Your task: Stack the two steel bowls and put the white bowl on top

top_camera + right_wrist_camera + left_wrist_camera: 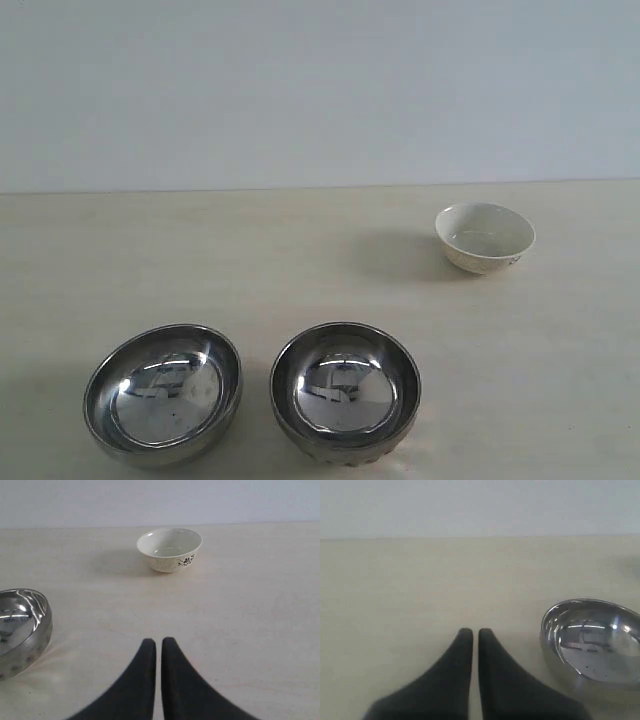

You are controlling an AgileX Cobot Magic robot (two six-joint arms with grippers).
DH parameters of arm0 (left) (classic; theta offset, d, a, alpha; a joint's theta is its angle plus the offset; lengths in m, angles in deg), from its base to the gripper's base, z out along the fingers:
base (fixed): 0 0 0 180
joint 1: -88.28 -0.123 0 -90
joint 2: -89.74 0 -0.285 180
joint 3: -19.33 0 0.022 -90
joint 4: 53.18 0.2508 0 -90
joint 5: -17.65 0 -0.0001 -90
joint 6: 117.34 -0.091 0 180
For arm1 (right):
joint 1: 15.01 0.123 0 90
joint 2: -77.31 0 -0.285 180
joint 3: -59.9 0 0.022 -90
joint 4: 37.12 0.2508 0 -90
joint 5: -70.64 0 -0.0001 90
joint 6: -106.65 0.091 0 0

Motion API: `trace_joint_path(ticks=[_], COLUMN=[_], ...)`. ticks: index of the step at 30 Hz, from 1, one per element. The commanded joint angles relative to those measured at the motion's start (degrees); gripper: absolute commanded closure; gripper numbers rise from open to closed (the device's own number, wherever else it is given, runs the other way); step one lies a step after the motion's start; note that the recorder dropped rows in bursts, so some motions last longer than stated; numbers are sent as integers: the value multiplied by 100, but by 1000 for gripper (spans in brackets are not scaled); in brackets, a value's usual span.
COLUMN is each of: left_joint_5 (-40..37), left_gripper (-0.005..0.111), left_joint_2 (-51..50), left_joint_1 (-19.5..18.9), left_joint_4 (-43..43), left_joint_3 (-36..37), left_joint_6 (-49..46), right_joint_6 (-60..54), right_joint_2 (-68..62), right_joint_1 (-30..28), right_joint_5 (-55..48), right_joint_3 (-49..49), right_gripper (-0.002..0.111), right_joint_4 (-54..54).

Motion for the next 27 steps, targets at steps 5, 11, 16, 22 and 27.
trace_joint_path(ticks=[5,11,16,22,27], left_joint_5=[-5,168,280,767,505], left_gripper=[103,103,103,103,103], left_joint_2=[15,15,15,15,15], left_joint_1=[6,6,6,6,6], left_joint_4=[-2973,-3303,-4671,-4833,-4845], left_joint_3=[17,17,17,17,17], left_joint_6=[1517,1556,1556,1442,1325], right_joint_6=[-12,-12,-12,-12,-12], right_joint_2=[32,32,32,32,32], right_joint_1=[-22,-22,-22,-22,-22], right_joint_5=[44,44,44,44,44], right_joint_3=[-2,-2,-2,-2,-2], right_gripper=[108,108,108,108,108], right_joint_4=[-43,-43,-43,-43,-43])
